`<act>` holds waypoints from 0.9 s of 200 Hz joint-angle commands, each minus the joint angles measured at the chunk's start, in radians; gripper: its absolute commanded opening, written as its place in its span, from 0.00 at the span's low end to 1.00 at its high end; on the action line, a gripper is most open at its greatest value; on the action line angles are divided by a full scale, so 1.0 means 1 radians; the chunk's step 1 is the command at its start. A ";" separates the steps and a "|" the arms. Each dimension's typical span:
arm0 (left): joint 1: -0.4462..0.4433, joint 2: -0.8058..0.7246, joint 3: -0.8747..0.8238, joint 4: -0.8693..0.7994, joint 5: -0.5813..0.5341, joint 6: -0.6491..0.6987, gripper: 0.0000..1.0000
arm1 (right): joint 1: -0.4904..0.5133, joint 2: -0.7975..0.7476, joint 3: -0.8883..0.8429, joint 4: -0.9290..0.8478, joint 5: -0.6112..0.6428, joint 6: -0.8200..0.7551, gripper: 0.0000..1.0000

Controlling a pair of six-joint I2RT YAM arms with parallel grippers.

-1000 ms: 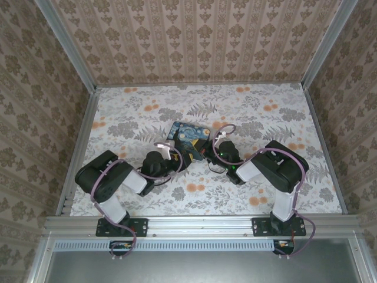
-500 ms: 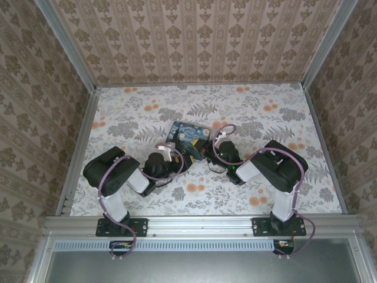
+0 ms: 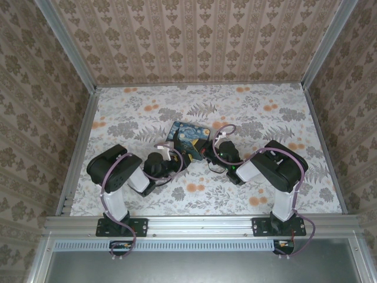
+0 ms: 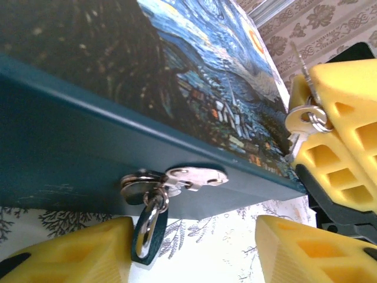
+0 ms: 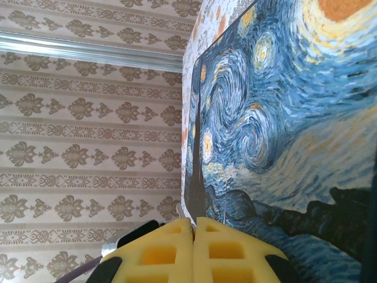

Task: Unlock a padlock with a key

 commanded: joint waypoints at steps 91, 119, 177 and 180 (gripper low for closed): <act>0.012 0.093 0.010 -0.053 -0.046 -0.017 0.36 | -0.001 0.042 -0.024 -0.047 0.019 0.001 0.00; 0.016 0.107 0.015 -0.053 -0.043 -0.020 0.29 | -0.001 0.045 -0.023 -0.046 0.019 0.001 0.00; 0.042 0.117 0.034 -0.064 -0.005 -0.029 0.15 | -0.002 0.046 -0.022 -0.040 0.014 0.001 0.00; 0.043 0.117 0.034 -0.064 -0.002 -0.030 0.15 | -0.001 0.046 -0.022 -0.041 0.014 0.001 0.00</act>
